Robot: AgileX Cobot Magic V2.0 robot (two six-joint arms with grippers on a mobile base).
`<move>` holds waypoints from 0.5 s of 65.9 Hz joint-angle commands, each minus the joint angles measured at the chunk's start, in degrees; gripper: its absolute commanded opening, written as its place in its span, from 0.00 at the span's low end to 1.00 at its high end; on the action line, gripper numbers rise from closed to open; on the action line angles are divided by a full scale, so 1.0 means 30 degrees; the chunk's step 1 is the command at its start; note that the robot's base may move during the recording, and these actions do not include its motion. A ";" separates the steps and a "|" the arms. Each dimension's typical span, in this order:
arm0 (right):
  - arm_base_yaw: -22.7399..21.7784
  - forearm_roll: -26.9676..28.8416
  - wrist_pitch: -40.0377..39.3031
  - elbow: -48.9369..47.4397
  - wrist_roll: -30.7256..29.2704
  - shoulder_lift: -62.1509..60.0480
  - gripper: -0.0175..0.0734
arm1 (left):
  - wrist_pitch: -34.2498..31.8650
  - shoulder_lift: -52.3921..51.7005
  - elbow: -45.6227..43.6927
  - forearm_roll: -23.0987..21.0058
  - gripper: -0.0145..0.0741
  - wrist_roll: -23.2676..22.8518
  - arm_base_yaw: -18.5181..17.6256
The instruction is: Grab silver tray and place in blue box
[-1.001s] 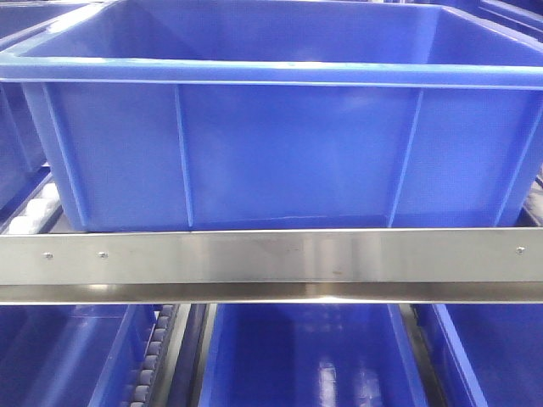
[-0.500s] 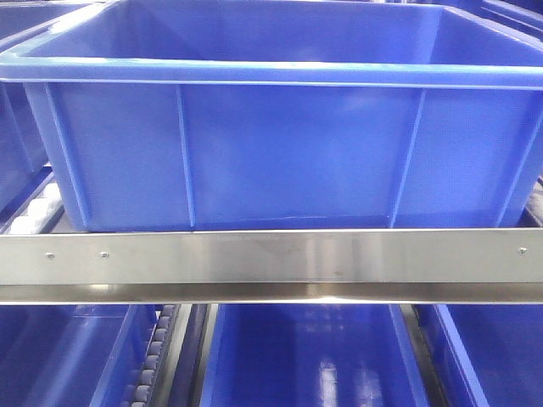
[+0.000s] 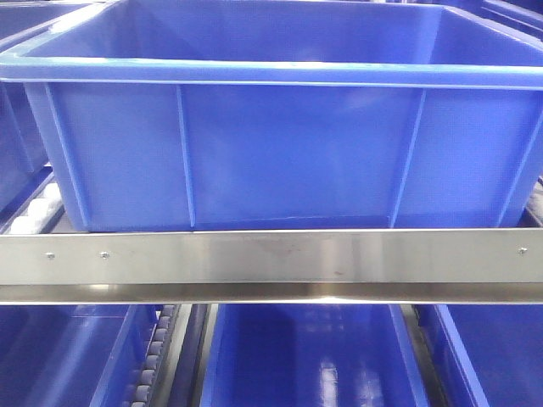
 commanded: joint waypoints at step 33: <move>-0.1321 0.2736 -0.3033 0.0696 -0.2046 -0.2373 0.25 | -0.1284 0.0065 -0.0555 -0.0024 0.05 -0.0020 -0.0064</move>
